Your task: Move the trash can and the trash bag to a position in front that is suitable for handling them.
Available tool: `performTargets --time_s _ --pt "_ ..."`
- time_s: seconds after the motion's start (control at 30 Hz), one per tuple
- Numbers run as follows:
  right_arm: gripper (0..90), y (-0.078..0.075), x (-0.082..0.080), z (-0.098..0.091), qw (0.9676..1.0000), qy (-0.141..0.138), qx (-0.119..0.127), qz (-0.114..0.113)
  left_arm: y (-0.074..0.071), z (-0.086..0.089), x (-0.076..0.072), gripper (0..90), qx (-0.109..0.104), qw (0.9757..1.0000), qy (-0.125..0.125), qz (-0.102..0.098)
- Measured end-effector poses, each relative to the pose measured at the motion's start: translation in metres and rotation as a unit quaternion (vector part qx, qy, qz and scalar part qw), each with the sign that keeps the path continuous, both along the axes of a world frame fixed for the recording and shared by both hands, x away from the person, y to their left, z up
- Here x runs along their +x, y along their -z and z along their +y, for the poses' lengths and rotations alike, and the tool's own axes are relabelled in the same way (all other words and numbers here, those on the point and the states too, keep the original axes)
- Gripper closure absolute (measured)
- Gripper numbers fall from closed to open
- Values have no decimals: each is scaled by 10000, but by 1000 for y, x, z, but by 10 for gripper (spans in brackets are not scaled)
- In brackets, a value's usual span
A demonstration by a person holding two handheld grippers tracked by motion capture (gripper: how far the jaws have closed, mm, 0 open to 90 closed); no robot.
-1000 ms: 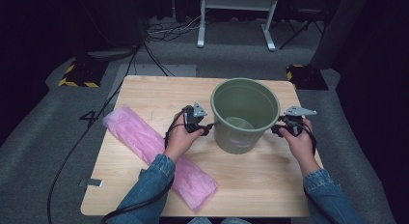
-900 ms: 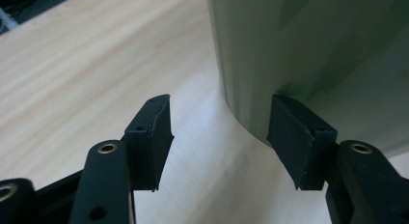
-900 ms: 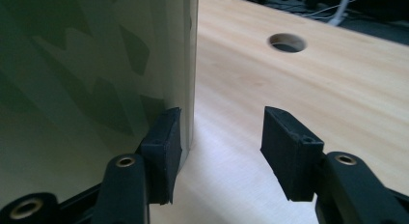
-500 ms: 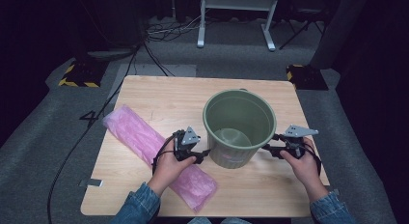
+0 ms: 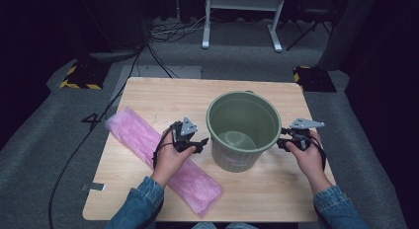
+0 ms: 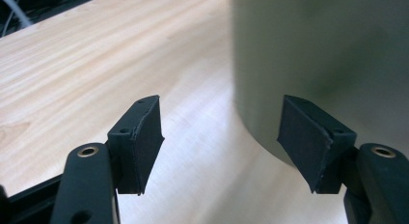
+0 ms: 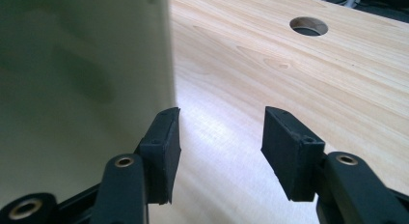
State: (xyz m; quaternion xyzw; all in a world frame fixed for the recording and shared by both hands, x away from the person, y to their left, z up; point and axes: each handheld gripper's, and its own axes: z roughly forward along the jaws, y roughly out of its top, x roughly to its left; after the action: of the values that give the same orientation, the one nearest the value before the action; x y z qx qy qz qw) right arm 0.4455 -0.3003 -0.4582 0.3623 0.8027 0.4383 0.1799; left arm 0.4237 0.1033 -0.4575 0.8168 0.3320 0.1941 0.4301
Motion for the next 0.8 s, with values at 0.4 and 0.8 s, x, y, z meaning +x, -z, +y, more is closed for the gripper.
performTargets --time_s 0.4,0.8 --pt "492 8 -10 11 9995 -317 47 -4 1 -11 -18 458 6 9994 291 175" --pt "476 6 -58 3 9970 -752 19 175 1 -10 -69 426 55 9968 749 284"
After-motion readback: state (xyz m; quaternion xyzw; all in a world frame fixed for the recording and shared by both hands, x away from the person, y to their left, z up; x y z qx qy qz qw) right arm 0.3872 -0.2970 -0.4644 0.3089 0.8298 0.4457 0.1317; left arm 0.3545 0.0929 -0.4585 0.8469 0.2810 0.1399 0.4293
